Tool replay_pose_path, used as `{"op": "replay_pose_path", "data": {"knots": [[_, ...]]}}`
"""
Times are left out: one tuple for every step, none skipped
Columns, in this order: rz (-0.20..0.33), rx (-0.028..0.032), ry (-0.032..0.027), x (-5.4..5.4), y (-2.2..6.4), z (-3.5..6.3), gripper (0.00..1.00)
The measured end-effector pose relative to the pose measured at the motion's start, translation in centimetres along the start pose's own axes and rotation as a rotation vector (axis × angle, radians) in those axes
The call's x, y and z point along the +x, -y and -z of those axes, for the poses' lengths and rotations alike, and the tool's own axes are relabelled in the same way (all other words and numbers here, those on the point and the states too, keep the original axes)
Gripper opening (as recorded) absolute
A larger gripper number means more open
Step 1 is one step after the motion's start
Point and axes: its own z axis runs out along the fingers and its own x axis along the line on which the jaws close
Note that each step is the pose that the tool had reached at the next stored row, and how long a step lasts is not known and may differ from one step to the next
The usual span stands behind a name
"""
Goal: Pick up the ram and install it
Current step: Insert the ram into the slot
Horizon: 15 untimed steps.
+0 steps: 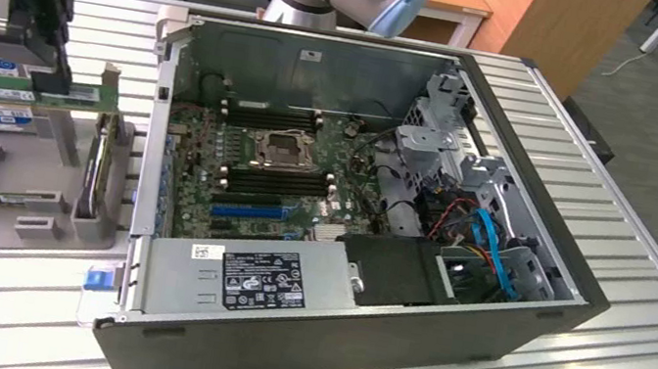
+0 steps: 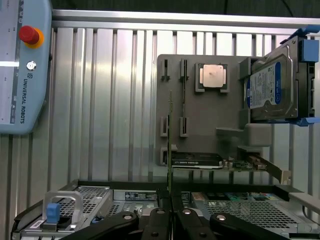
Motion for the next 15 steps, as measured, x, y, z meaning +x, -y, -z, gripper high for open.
{"op": "replay_pose_path", "data": {"knots": [[0.0, 0.0, -0.0001, 0.0, 0.18, 0.01, 0.12], [0.0, 0.0, -0.0001, 0.0, 0.36, 0.01, 0.12], [0.0, 0.0, 0.0, 0.0, 0.54, 0.02, 0.12], [0.0, 0.0, 0.0, 0.0, 0.72, 0.02, 0.12], [0.0, 0.0, 0.0, 0.0, 0.9, 0.03, 0.12], [0.0, 0.0, 0.0, 0.0, 1.09, 0.04, 0.12], [0.0, 0.0001, 0.0, 0.0, 1.26, 0.04, 0.12], [0.0, 0.0, 0.0, 0.0, 1.44, 0.04, 0.12], [0.0, 0.0, 0.0, 0.0, 1.61, 0.05, 0.12], [0.0, 0.0, 0.0, 0.0, 1.8, 0.06, 0.12], [0.0, 0.0, 0.0, 0.0, 1.98, 0.06, 0.12], [0.0, 0.0, 0.0, 0.0, 2.18, 0.07, 0.12], [0.0, 0.0, -0.0001, 0.0, 2.35, 0.08, 0.12], [0.0, 0.0, -0.0001, 0.0, 2.53, 0.08, 0.12], [0.0, -0.0001, -0.0001, 0.0, 2.71, 0.09, 0.12]]}}
